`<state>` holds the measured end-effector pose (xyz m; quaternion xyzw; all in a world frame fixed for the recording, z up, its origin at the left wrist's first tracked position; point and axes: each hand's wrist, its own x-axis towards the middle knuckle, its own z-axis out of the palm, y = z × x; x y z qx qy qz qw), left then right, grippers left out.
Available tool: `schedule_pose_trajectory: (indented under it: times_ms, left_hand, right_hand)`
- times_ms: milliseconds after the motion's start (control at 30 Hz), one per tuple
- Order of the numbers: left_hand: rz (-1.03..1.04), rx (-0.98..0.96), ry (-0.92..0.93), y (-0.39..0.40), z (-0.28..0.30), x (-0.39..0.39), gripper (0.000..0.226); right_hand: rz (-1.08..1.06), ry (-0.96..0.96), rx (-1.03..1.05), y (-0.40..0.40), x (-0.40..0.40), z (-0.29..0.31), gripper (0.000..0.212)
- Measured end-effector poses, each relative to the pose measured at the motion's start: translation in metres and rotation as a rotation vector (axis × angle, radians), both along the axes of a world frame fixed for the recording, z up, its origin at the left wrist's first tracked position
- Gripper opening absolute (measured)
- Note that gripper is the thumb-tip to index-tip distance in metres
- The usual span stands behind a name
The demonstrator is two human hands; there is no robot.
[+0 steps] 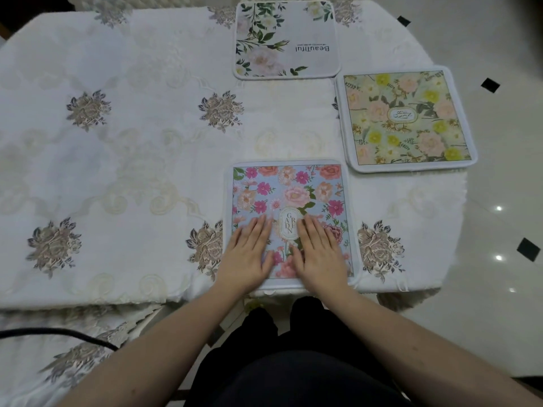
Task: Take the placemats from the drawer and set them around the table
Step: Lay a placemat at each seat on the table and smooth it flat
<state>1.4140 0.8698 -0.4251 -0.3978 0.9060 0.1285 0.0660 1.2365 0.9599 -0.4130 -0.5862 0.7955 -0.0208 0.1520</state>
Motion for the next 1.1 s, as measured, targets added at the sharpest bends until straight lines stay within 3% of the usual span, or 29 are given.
schedule_pose_trajectory:
  times_ms: [233,500,667,967,1100]
  left_hand:
    - [-0.047,0.01,-0.053,-0.023,0.0,0.027,0.064]
    - [0.132,0.027,-0.134,-0.034,0.018,0.048,0.076]
    - [0.383,0.063,-0.147,-0.039,0.044,0.036,0.08]
    - [0.172,0.123,0.125,-0.032,0.127,-0.082,0.066]
    - [0.029,-0.035,0.156,-0.024,0.163,-0.114,0.064]
  right_hand:
    - [0.029,-0.012,0.069,0.019,-0.046,0.008,0.068]
    - [0.024,0.012,0.205,0.024,-0.074,0.023,0.077]
    - [-0.087,-0.021,0.262,0.018,-0.086,0.065,0.074]
    - [-0.192,-0.051,0.087,0.022,-0.111,0.124,0.071]
    - [-0.244,0.003,-0.075,0.032,-0.116,0.154,0.069]
